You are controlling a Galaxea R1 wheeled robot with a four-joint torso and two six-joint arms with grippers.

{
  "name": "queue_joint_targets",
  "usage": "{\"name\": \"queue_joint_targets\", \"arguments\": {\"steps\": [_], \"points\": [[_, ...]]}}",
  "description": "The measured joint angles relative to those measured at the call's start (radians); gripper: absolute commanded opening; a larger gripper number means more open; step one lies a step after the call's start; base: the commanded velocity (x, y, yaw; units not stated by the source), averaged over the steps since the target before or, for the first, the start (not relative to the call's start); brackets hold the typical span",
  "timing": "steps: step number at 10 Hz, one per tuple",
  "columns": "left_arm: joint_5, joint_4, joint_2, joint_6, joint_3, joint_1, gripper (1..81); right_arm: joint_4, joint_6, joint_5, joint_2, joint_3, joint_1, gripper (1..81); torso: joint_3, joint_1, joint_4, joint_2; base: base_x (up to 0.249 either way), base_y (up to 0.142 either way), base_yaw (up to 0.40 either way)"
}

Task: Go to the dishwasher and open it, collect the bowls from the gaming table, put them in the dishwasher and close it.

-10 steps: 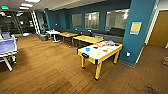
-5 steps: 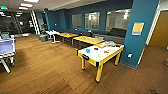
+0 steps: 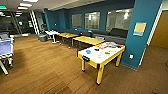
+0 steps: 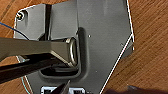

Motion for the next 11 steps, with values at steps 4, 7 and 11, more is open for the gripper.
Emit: {"name": "queue_joint_targets", "arguments": {"steps": [4,7,11], "points": [[0.0,0.0,0.002,0.0,0.0,0.0,81.1,0.0,0.0,0.0,0.0,0.0,0.0,81.1,0.0,0.0,0.0,0.0,0.143,0.0,0.0],[0.0,0.0,0.002,0.0,0.0,0.0,81.1,0.0,0.0,0.0,0.0,0.0,0.0,81.1,0.0,0.0,0.0,0.0,0.132,0.0,0.0],[0.0,0.0,0.001,0.0,0.0,0.0,81.1,0.0,0.0,-0.003,0.003,0.0,0.002,81.1,0.0,0.0,0.0,0.0,0.111,0.0,0.0]]}}
